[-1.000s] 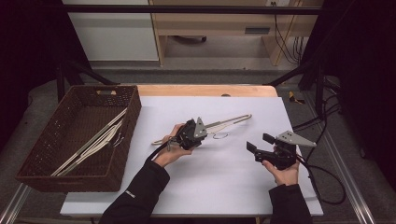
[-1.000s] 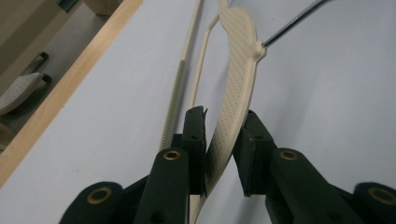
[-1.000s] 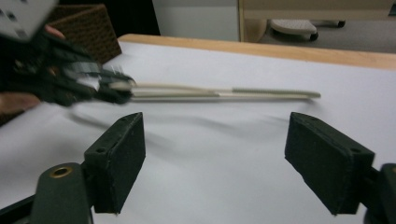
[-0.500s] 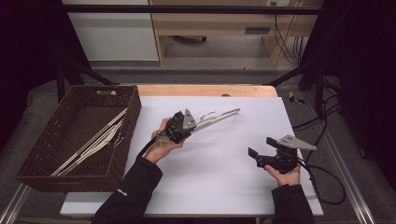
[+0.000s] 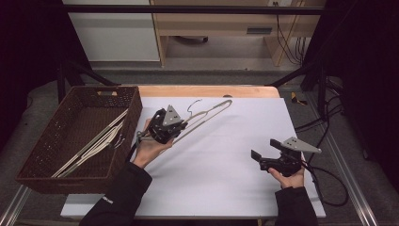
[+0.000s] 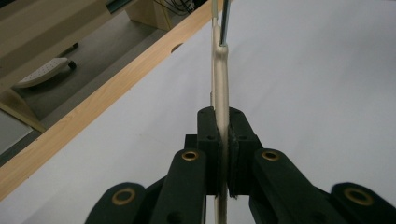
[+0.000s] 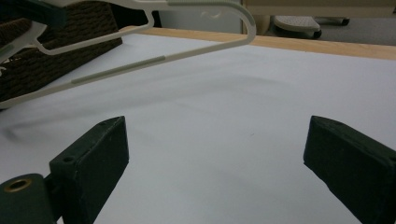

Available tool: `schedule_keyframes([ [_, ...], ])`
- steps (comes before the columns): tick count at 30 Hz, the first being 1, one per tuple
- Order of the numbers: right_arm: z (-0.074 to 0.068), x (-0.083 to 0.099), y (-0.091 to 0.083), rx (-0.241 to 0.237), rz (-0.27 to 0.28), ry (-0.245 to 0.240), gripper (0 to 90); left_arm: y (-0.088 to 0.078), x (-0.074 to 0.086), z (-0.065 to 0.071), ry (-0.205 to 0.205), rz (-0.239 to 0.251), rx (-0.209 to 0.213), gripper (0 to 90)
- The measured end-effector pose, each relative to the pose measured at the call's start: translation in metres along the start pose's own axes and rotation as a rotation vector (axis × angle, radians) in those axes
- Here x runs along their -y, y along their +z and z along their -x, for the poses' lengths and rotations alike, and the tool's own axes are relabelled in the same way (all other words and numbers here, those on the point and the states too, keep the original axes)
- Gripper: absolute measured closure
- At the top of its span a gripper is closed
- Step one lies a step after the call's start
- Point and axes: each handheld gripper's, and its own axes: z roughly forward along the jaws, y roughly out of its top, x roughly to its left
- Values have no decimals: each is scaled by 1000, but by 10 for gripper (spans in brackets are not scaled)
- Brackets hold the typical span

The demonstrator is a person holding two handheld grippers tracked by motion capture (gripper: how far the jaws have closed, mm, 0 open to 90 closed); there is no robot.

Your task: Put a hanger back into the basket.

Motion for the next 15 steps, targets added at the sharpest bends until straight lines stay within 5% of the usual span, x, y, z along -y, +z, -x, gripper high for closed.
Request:
schedule_keyframes([
  [5, -2, -1, -3, -10, 15, -21, 54, -30, -8, -2, -35, 45, 28, 858],
  [15, -4, -4, -8, 0, 24, -42, 28, -93, -30, -3, 7, 127, 10, 858],
])
